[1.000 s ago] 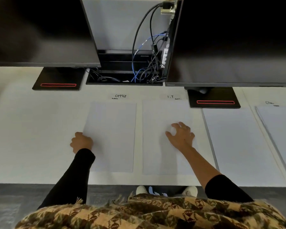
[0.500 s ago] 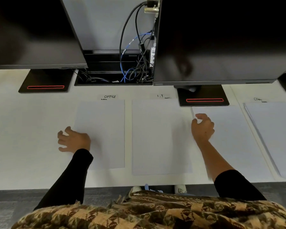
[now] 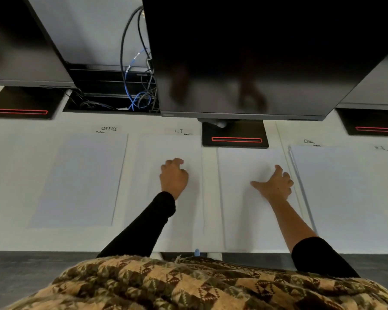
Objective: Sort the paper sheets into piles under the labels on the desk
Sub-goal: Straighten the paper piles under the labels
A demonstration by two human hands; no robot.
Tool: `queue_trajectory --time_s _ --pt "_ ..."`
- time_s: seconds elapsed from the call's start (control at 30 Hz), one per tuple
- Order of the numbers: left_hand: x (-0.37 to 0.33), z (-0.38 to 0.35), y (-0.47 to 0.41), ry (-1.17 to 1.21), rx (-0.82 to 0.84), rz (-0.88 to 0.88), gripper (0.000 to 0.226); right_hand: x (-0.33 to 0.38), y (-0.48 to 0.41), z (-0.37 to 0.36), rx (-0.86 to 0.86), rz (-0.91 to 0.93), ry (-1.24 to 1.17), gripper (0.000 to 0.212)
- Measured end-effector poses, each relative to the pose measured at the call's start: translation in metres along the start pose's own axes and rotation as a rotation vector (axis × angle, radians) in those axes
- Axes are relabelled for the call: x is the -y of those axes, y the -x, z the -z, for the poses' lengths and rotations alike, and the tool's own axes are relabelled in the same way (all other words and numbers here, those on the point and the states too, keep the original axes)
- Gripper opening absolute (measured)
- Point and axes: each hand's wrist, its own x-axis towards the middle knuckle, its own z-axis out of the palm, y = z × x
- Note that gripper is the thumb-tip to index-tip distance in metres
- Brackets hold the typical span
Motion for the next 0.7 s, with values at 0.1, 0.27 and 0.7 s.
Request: queue_trajectory --time_s 0.1,0.27,0.7 --pt "-0.028 -0.045 0.022 0.073 0.189 0.006 0.047 -0.016 -0.012 0.012 0.031 0.034 0.017 0.101" --pt "-0.058 -0.085 0.037 0.134 0.369 0.172 0.039 -0.027 -0.012 0.012 0.023 0.134 0.062 0.093" --pt "-0.072 -0.097 0.046 -0.072 0.203 0.085 0.048 -0.026 -0.014 0.014 -0.174 0.183 -0.094 0.069"
